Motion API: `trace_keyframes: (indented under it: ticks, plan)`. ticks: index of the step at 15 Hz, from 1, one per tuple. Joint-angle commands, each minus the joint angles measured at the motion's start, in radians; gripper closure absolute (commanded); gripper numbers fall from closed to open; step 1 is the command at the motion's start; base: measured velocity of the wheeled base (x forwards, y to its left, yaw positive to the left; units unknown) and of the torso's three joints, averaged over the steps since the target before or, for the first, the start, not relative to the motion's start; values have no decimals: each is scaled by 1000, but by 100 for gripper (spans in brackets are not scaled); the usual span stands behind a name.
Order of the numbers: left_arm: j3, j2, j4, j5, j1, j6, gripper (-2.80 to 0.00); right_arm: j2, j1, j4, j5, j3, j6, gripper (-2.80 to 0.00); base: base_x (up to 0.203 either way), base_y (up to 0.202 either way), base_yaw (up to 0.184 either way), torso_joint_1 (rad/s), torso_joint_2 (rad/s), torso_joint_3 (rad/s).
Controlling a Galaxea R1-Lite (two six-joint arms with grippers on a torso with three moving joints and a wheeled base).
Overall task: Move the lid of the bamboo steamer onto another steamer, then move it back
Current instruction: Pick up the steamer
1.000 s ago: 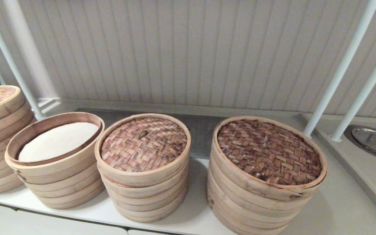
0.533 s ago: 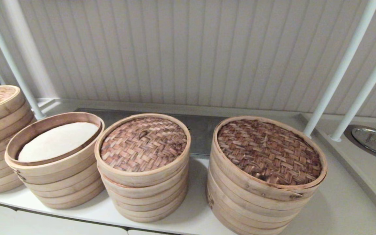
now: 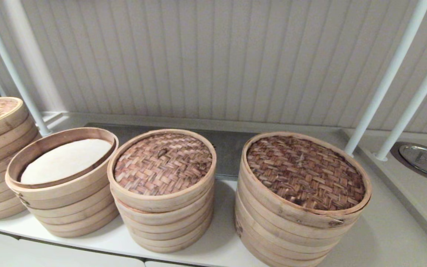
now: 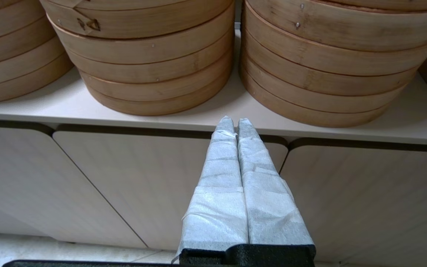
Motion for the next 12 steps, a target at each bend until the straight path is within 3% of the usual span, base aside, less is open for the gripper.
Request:
trace_keyframes:
  ticks: [1, 6, 12]
  plan:
    - [14, -31, 1, 1, 1, 1, 0, 0, 0, 0, 0, 0, 0, 0, 0, 0, 0, 0, 0, 0]
    - [37, -123, -1, 61, 1, 4, 0, 0, 0, 0, 0, -2, 0, 0, 0, 0, 0, 0, 0, 0]
    - [42, -123, -16, 52, 1, 8, 0, 0, 0, 0, 0, 0, 0, 0, 0, 0, 0, 0, 0, 0]
